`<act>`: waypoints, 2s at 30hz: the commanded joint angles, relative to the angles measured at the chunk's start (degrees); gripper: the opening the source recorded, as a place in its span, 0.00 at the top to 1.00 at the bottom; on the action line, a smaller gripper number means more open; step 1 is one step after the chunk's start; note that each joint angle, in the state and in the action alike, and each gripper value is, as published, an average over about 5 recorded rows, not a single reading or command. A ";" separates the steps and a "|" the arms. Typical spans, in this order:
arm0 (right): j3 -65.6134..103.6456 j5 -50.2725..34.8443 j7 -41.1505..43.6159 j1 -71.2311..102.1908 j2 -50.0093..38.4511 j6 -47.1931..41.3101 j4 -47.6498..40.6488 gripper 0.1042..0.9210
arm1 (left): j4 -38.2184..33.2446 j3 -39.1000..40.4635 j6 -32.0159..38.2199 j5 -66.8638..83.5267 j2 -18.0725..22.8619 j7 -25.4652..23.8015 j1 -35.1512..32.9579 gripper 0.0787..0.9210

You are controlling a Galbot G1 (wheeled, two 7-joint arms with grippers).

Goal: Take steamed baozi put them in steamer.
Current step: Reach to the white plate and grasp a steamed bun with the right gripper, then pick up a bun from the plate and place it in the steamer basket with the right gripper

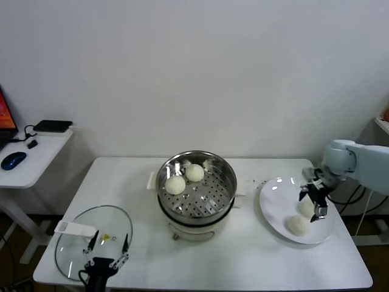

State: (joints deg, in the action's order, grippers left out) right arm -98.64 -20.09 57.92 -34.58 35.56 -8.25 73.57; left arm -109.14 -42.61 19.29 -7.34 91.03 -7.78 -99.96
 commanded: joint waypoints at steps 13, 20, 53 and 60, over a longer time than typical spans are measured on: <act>11.83 4.20 -2.51 14.17 -0.64 -1.77 -2.22 0.12 | 0.66 -0.05 0.05 -0.84 0.08 0.11 0.39 0.12; 11.35 4.24 -1.95 13.58 -0.36 -1.87 -2.08 0.12 | 0.43 -0.16 0.03 -0.73 0.12 0.12 0.42 0.12; -4.55 -10.22 4.26 -27.64 12.18 9.75 9.17 0.36 | -0.57 0.21 0.19 -0.81 -0.29 0.15 -0.35 0.12; 2.95 -10.68 4.40 -31.50 17.96 19.07 14.84 0.36 | -0.80 0.14 0.22 -0.71 -0.14 0.22 -0.38 0.12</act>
State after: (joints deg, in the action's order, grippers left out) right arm -99.73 -27.08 60.93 -54.64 45.81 0.43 82.28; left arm -109.80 -42.42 19.49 -8.19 90.79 -7.59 -100.26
